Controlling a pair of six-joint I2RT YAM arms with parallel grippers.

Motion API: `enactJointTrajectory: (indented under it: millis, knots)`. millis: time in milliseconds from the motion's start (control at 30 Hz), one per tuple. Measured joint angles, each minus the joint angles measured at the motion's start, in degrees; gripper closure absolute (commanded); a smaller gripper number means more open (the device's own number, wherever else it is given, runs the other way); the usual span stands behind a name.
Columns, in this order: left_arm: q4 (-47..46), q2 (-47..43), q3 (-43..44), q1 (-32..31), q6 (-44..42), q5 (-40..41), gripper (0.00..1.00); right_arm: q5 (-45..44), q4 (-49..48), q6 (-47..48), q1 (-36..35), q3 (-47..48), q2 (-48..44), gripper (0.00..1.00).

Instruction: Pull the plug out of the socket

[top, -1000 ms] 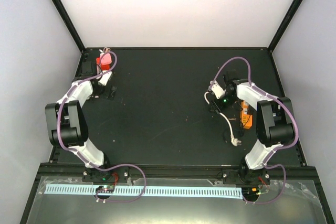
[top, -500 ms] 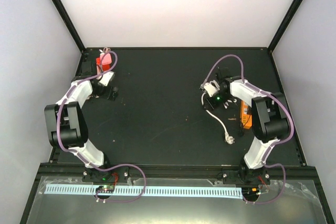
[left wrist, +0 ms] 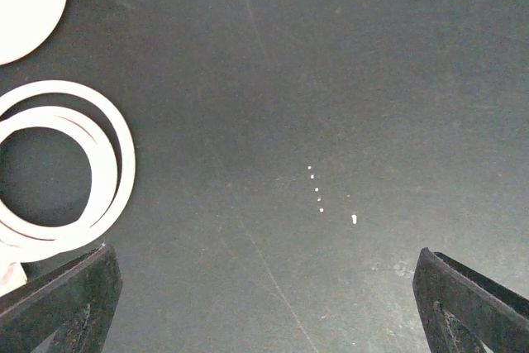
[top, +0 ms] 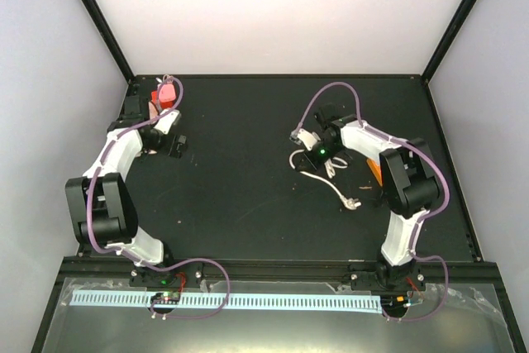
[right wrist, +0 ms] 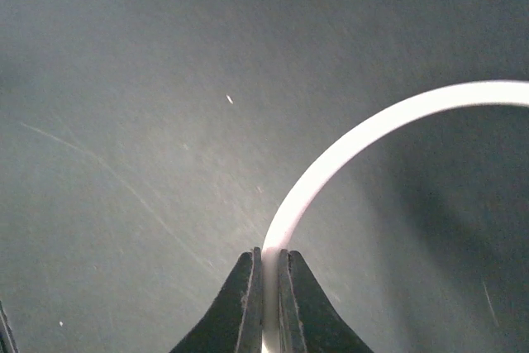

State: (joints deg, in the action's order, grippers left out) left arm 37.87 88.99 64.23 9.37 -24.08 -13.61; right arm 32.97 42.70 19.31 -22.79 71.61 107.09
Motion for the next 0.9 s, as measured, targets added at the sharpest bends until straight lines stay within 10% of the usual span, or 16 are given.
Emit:
enactJointTrajectory:
  millis: [900]
  knots:
    - [1.99, -8.31, -3.76, -0.07, -3.96, -9.05, 0.01, 10.27, -4.15, -8.24, -16.44, 26.40, 19.28, 0.95]
